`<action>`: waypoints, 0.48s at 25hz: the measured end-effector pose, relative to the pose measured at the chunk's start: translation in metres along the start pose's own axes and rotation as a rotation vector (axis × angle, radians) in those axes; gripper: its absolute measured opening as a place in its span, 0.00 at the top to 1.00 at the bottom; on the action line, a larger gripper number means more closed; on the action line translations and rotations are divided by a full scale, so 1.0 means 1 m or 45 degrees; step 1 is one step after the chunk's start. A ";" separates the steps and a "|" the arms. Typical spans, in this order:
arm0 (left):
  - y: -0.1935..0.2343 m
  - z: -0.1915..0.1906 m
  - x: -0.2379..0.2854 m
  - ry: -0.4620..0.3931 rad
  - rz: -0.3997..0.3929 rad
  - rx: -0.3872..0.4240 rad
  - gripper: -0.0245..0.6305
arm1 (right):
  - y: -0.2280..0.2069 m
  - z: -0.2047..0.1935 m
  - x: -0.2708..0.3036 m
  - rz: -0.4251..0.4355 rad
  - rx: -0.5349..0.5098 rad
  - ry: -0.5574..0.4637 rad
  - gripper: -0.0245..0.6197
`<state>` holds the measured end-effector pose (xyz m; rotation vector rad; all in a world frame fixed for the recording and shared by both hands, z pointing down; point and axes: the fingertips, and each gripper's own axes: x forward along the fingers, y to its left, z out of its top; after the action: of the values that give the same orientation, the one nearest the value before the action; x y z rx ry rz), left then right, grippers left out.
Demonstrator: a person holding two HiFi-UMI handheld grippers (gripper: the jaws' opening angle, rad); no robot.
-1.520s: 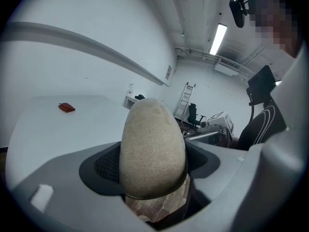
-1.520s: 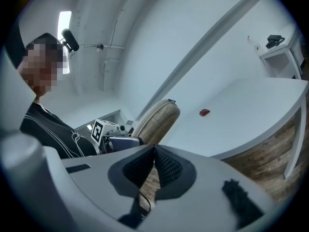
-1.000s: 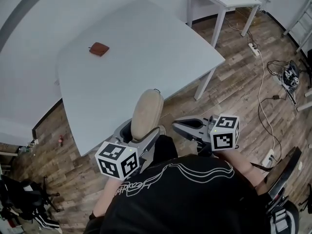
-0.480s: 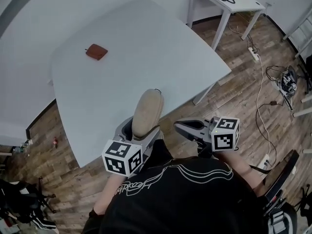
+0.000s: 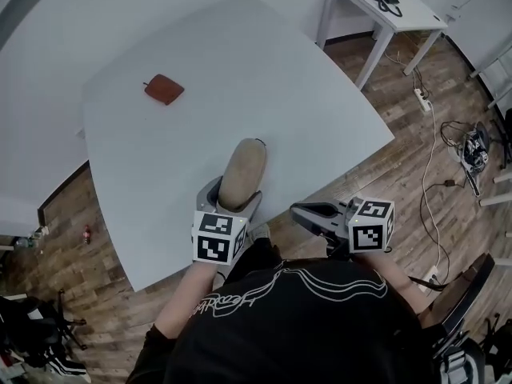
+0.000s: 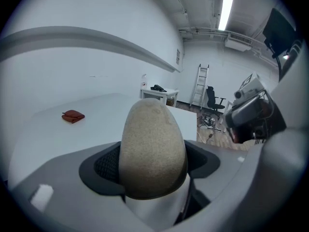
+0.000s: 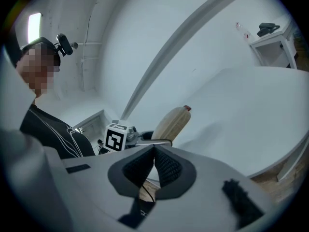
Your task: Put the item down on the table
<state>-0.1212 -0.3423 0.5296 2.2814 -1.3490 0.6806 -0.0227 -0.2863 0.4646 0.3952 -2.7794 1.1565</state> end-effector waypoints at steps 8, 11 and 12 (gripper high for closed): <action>0.047 -0.026 0.073 0.161 0.076 0.111 0.38 | -0.031 0.020 0.013 -0.038 0.032 0.009 0.95; 0.056 -0.037 0.088 0.232 0.091 0.150 0.38 | -0.039 0.025 0.014 -0.058 0.028 0.021 0.95; 0.058 -0.041 0.091 0.257 0.094 0.164 0.38 | -0.041 0.028 0.014 -0.063 0.024 0.021 0.95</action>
<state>-0.1430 -0.4083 0.6220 2.1987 -1.3320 1.0205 -0.0247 -0.3365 0.4751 0.4511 -2.7307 1.1703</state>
